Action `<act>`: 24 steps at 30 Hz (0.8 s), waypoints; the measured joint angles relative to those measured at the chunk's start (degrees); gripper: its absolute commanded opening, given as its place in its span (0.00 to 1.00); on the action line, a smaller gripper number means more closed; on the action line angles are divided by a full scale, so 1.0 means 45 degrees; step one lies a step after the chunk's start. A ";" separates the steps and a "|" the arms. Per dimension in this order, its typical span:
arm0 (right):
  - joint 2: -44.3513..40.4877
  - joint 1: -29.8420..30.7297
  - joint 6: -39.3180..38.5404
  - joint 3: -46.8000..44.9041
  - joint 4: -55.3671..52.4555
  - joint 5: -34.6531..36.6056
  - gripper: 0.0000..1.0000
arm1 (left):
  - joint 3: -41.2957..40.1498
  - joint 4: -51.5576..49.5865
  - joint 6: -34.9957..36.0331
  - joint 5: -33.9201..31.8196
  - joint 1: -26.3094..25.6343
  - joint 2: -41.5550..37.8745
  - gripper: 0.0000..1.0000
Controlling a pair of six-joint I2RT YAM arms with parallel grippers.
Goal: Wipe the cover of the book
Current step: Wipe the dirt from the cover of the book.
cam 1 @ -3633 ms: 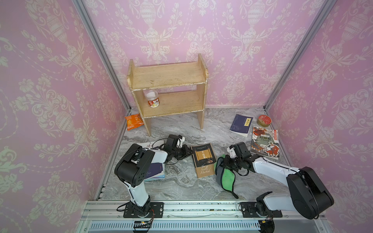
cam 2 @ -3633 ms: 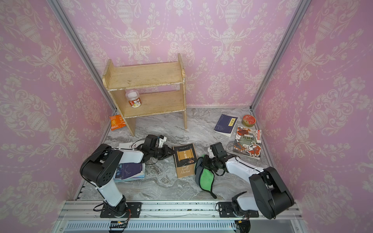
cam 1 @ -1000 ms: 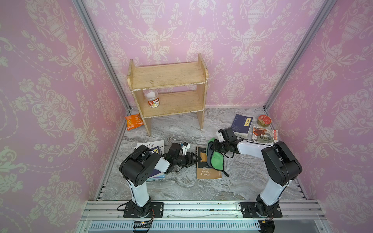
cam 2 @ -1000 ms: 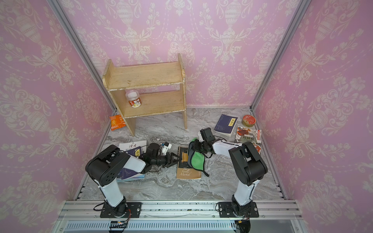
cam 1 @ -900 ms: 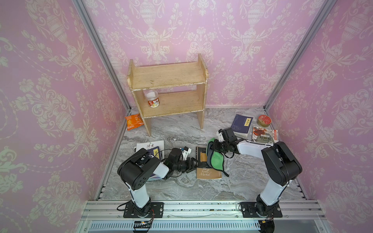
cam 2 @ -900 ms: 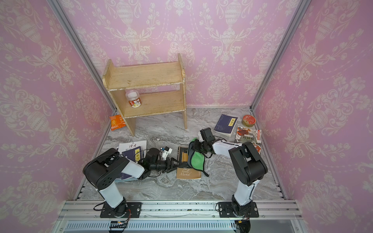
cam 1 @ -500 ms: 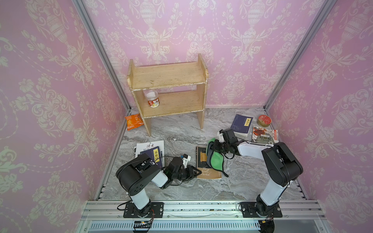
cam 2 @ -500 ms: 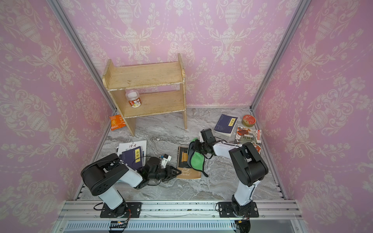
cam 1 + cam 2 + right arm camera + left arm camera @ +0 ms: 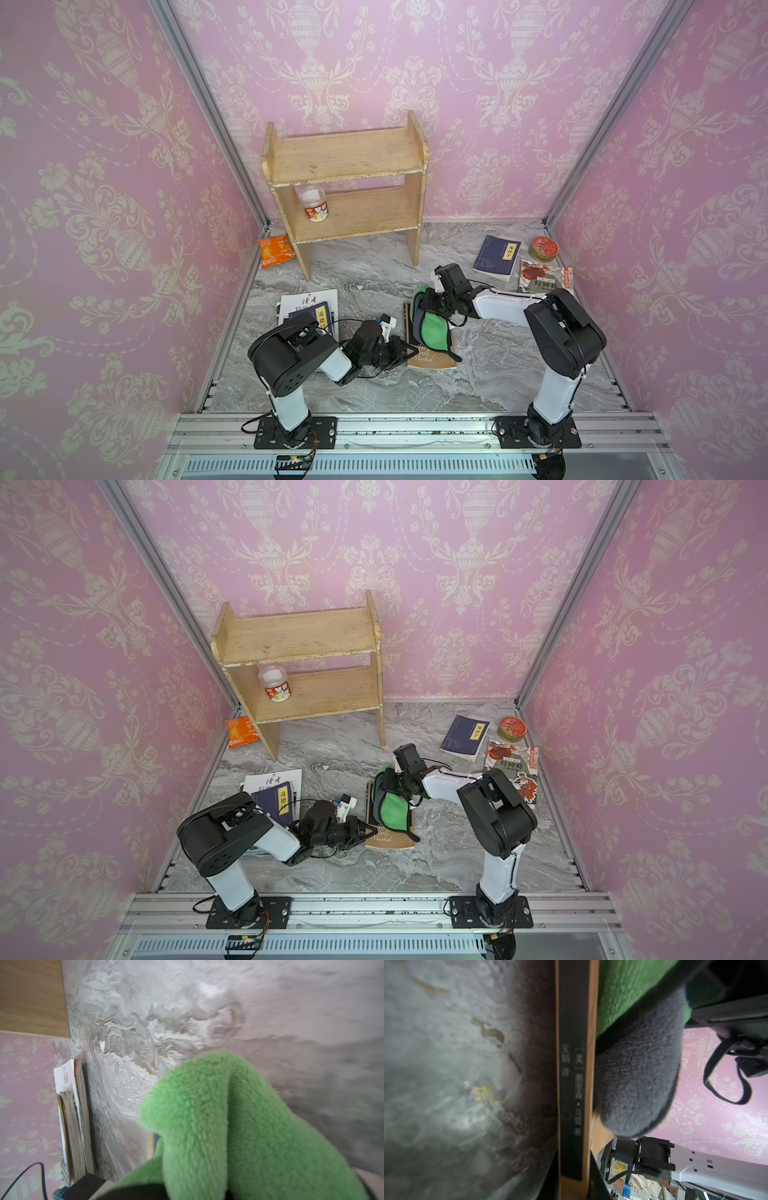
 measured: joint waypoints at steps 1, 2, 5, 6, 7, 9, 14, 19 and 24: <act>0.0296 0.0345 0.0078 0.0408 -0.0044 0.0015 0.00 | 0.0000 -0.0063 -0.0087 -0.0024 0.0005 0.0063 0.00; 0.0442 0.0525 0.0102 0.0607 -0.0044 0.0039 0.00 | 0.0000 -0.0053 -0.0165 -0.0015 0.0015 0.0083 0.00; 0.0461 0.0627 0.0126 0.0656 -0.0029 0.0073 0.00 | 0.0005 -0.0053 -0.0262 -0.0015 0.0015 0.0083 0.00; 0.0355 0.0457 0.0126 0.0452 0.0063 0.0034 0.00 | 0.0005 -0.0053 -0.0257 -0.0005 0.0015 0.0083 0.00; 0.0155 0.0291 0.0126 0.0117 0.0160 -0.0073 0.00 | 0.0005 -0.0053 -0.0238 0.0039 0.0010 0.0083 0.00; -0.0481 -0.0233 0.0117 -0.0777 0.0257 -0.0325 0.00 | 0.0010 -0.0049 -0.0175 0.0155 -0.0029 0.0087 0.00; -0.2118 -0.2113 0.0024 -0.2419 -0.0457 -0.0481 0.00 | 0.0058 -0.0049 0.0019 0.0330 -0.0044 0.0087 0.00; -0.1637 -0.1685 0.0131 -0.1812 -0.0733 -0.0073 0.00 | 0.0117 -0.0223 0.0117 0.0369 -0.0044 0.0083 0.00; 0.0447 0.0107 0.0389 0.0748 -0.0544 -0.0010 0.00 | 0.0282 -0.0835 0.0238 0.0379 -0.0034 -0.0058 0.00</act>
